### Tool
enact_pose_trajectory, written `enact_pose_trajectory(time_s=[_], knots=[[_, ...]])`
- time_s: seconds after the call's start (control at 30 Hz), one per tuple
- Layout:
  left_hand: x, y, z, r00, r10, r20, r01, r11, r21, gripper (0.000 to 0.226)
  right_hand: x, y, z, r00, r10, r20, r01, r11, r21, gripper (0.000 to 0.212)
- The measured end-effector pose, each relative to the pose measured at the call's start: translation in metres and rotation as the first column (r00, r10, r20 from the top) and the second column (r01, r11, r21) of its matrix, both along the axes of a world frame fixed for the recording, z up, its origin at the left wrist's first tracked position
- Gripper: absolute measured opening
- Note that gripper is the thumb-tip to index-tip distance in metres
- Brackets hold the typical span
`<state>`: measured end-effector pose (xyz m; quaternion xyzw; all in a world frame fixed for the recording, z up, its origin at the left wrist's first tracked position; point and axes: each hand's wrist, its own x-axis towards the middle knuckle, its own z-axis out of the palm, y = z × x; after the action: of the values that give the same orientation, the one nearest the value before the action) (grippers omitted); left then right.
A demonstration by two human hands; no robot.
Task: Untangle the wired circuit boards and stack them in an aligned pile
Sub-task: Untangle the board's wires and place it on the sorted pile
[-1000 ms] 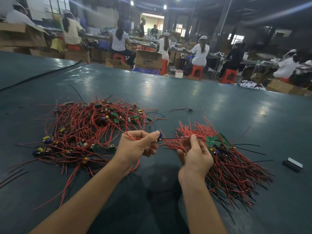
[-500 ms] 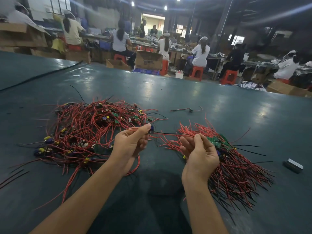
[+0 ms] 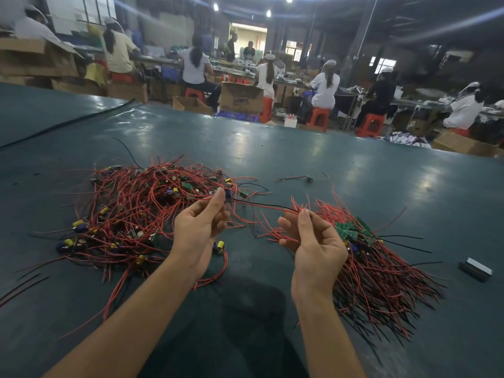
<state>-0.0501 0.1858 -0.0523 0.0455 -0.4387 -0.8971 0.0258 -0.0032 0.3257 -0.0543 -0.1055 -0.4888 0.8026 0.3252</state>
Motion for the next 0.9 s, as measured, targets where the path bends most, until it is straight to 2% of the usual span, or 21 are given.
enact_pose_trajectory(time_s=[0.1, 0.17, 0.27, 0.33, 0.43, 0.53, 0.6, 0.67, 0.77, 0.83, 0.9], knots=[[-0.003, -0.003, -0.001, 1.000, -0.015, -0.006, 0.015, 0.998, -0.057, 0.033, 0.000, 0.004, -0.001, 1.000, 0.008, 0.008, -0.008, 0.999, 0.036, 0.010], [-0.004, -0.006, -0.001, 0.996, -0.087, 0.003, 0.088, 0.996, -0.027, 0.034, 0.001, 0.009, 0.000, 0.996, 0.081, 0.023, -0.081, 0.997, 0.013, 0.012], [-0.006, -0.012, 0.001, 0.979, -0.202, 0.032, 0.199, 0.977, 0.074, 0.017, 0.003, 0.017, 0.002, 0.976, 0.203, 0.083, -0.196, 0.977, -0.082, 0.045], [-0.004, -0.013, 0.003, 0.953, -0.298, 0.054, 0.291, 0.951, 0.099, 0.015, 0.001, 0.020, 0.000, 0.957, 0.245, 0.154, -0.227, 0.966, -0.127, 0.055], [0.002, -0.010, 0.004, 0.886, -0.443, 0.137, 0.443, 0.896, 0.028, 0.018, -0.003, 0.013, -0.005, 0.911, 0.288, 0.295, -0.284, 0.957, -0.059, 0.044], [0.009, -0.001, 0.003, 0.809, -0.546, 0.218, 0.574, 0.813, -0.096, 0.017, -0.003, -0.001, -0.009, 0.874, 0.357, 0.329, -0.395, 0.917, 0.052, 0.031], [0.012, 0.003, 0.002, 0.782, -0.578, 0.232, 0.620, 0.761, -0.193, 0.020, -0.001, -0.009, -0.009, 0.839, 0.418, 0.348, -0.474, 0.876, 0.090, 0.031], [0.013, 0.003, -0.001, 0.769, -0.603, 0.214, 0.640, 0.726, -0.251, 0.026, 0.000, -0.013, -0.011, 0.802, 0.489, 0.344, -0.528, 0.849, 0.023, 0.032], [0.012, -0.002, -0.003, 0.723, -0.671, 0.165, 0.689, 0.681, -0.249, 0.009, 0.002, -0.013, -0.007, 0.722, 0.634, 0.277, -0.615, 0.771, -0.162, 0.024], [0.012, -0.003, -0.004, 0.693, -0.707, 0.145, 0.719, 0.658, -0.224, 0.005, 0.004, -0.014, -0.005, 0.682, 0.692, 0.237, -0.655, 0.722, -0.221, 0.022], [0.010, -0.003, -0.007, 0.690, -0.710, 0.141, 0.719, 0.651, -0.243, 0.013, 0.004, -0.013, -0.005, 0.699, 0.666, 0.259, -0.628, 0.746, -0.224, 0.019]])
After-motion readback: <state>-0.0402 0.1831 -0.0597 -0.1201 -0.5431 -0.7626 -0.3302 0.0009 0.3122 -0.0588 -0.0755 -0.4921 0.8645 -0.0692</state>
